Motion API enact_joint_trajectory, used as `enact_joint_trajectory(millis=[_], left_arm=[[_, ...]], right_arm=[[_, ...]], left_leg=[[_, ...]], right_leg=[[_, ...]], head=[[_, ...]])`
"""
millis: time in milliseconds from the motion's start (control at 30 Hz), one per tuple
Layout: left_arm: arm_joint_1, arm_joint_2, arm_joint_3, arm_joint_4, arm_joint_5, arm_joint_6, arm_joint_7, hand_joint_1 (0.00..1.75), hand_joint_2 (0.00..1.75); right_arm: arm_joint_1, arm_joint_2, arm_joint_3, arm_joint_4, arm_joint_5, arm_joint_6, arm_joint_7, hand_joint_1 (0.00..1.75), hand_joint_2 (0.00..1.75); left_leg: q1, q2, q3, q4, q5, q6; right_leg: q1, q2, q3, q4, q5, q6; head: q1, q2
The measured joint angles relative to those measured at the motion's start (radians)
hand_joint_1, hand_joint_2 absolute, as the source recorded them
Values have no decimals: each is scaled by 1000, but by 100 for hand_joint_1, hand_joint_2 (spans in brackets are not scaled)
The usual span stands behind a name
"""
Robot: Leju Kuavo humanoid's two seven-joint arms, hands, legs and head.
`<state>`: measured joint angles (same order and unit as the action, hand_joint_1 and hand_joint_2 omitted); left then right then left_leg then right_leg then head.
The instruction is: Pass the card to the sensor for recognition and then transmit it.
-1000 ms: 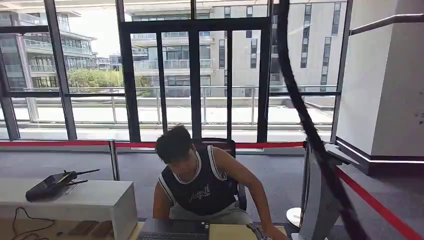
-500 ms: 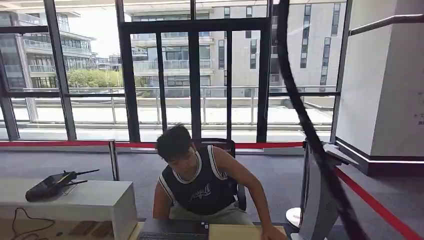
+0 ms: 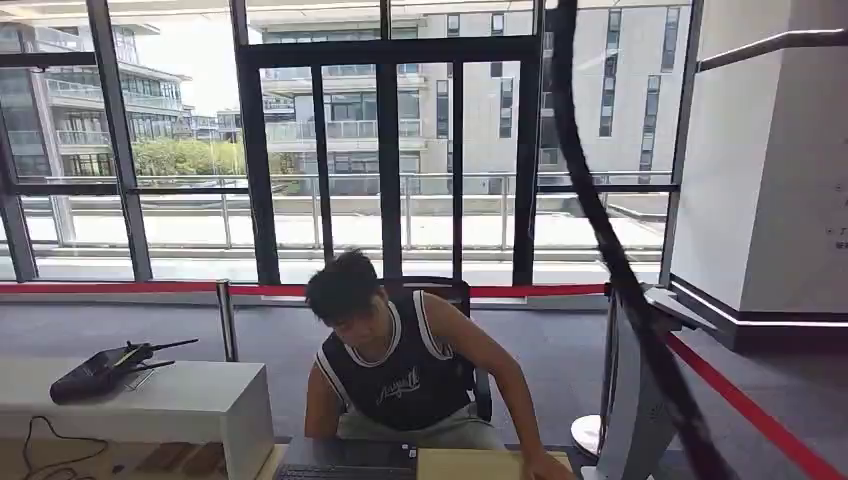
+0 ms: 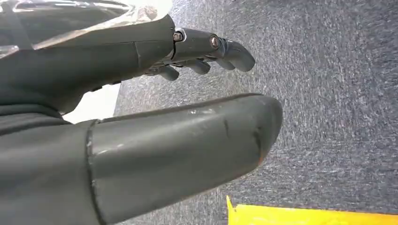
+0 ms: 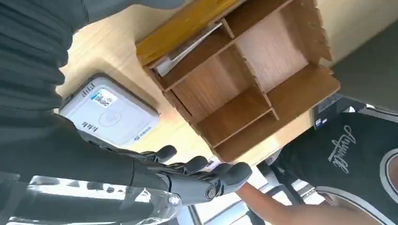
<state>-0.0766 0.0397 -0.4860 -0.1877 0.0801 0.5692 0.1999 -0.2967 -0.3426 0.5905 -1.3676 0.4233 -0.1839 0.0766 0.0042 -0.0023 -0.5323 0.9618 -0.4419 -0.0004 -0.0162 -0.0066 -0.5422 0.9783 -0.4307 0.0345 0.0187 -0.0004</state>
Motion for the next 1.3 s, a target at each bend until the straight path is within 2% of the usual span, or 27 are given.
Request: enact_joint_trajectory(millis=[100, 233, 367, 500, 800, 1300], left_arm=[[-1, 0, 0, 0, -3, 0, 1, 0, 0], [-3, -1, 0, -1, -4, 0, 0, 0, 0], [-5, -2, 0, -2, -4, 0, -6, 0, 0], [-8, -3, -2, -5, -4, 0, -14, 0, 0], [-8, -6, -4, -10, -1, 1, -28, 0, 0], [-8, -7, -10, -10, -3, -7, -44, 0, 0]], right_arm=[[8, 6, 2, 1, 118, -18, 35, 0, 175], [9, 19, 3, 9, 215, -67, 66, 0, 175], [7, 39, 2, 25, 316, -135, 85, 0, 175], [-4, 63, 2, 56, 390, -159, 93, 0, 175], [-43, 111, 2, 132, 399, -165, 74, 0, 175], [-48, 132, -8, 211, 387, -163, 66, 0, 175]], left_leg=[[0, 0, 0, 0, 0, 0], [0, 0, 0, 0, 0, 0], [0, 0, 0, 0, 0, 0], [0, 0, 0, 0, 0, 0], [0, 0, 0, 0, 0, 0], [0, 0, 0, 0, 0, 0]], right_leg=[[0, 0, 0, 0, 0, 0], [0, 0, 0, 0, 0, 0], [0, 0, 0, 0, 0, 0], [0, 0, 0, 0, 0, 0], [0, 0, 0, 0, 0, 0], [0, 0, 0, 0, 0, 0]], head=[[0, 0], [0, 0], [0, 0], [1, 0], [1, 0], [0, 0]])
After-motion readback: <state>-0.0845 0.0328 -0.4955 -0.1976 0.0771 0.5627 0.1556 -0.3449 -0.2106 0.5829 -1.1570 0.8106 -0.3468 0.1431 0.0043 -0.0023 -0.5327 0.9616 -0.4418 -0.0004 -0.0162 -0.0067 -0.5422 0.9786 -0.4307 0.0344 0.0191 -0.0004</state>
